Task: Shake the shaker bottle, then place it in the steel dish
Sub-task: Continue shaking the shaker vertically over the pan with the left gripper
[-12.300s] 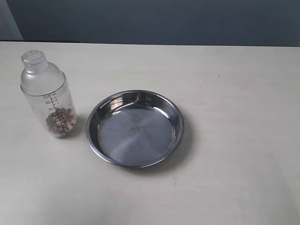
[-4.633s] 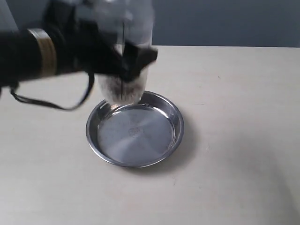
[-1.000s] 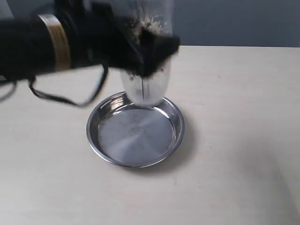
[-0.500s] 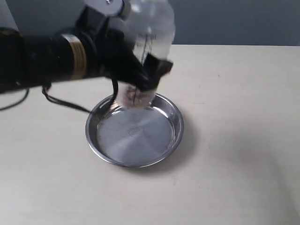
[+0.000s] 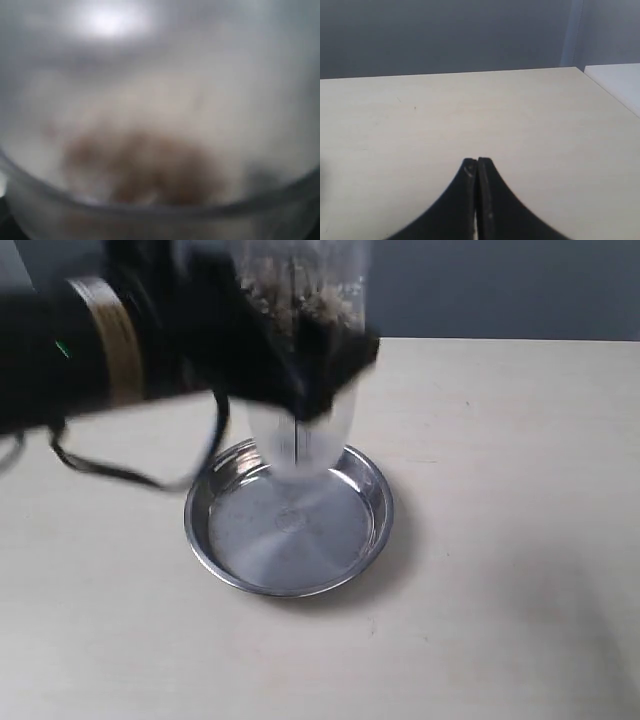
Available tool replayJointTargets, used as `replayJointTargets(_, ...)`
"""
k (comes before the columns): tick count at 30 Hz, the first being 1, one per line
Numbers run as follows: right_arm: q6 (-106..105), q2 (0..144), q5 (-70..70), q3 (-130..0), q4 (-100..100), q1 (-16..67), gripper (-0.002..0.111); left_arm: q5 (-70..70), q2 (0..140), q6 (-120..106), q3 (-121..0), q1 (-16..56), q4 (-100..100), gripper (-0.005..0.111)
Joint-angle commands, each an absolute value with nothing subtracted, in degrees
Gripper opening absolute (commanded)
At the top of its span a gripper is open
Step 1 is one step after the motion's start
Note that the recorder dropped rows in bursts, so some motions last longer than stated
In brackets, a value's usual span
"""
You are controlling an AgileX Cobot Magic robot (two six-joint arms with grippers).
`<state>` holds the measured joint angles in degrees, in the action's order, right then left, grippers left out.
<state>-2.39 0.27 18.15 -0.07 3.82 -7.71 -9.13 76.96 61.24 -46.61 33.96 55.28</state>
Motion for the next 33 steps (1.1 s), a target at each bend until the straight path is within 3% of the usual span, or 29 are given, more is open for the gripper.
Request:
replayJointTargets(1, -2.5, 0.0, 17.5, 0.0, 3.8, -7.9, -0.001, -10.8, 75.1, 65.2, -49.0, 34.2, 57.6, 0.0)
replayJointTargets(3, -2.5, 0.0, 17.5, 0.0, 3.8, -7.9, -0.001, -8.5, 71.9, 61.0, -52.5, 34.3, 60.0, 0.0)
replayJointTargets(6, -2.5, 0.0, 17.5, 0.0, 3.8, -7.9, -0.001, -5.6, 81.6, 63.0, -43.0, 34.3, 57.4, 0.0)
replayJointTargets(10, -2.5, 0.0, 17.5, 0.0, 3.8, -7.9, -0.001, -6.0, 69.8, 57.1, -56.0, 34.3, 57.8, 0.0)
replayJointTargets(13, -2.5, 0.0, 17.5, 0.0, 3.8, -7.9, -0.001, -3.6, 80.9, 58.5, -45.7, 34.3, 53.8, 0.0)
replayJointTargets(16, -2.5, 0.0, 17.5, 0.0, 3.8, -7.9, -0.001, -10.1, 72.8, 55.3, -54.3, 34.3, 55.3, 0.0)
replayJointTargets(18, -2.5, 0.0, 17.5, 0.0, 3.8, -7.9, -0.001, -6.3, 70.7, 53.9, -58.3, 34.3, 55.0, 0.0)
replayJointTargets(22, -2.5, 0.0, 17.5, 0.0, 3.8, -7.9, -0.001, -3.4, 80.3, 56.5, -47.1, 34.5, 49.9, 0.0)
replayJointTargets(28, -2.5, 0.0, 17.5, 0.0, 3.8, -7.9, -0.001, -9.6, 71.6, 51.7, -55.0, 33.9, 52.4, 0.0)
replayJointTargets(33, -2.5, 0.0, 17.5, 0.0, 3.8, -7.9, -0.001, -7.9, 81.1, 53.7, -44.4, 33.9, 49.8, 0.0)
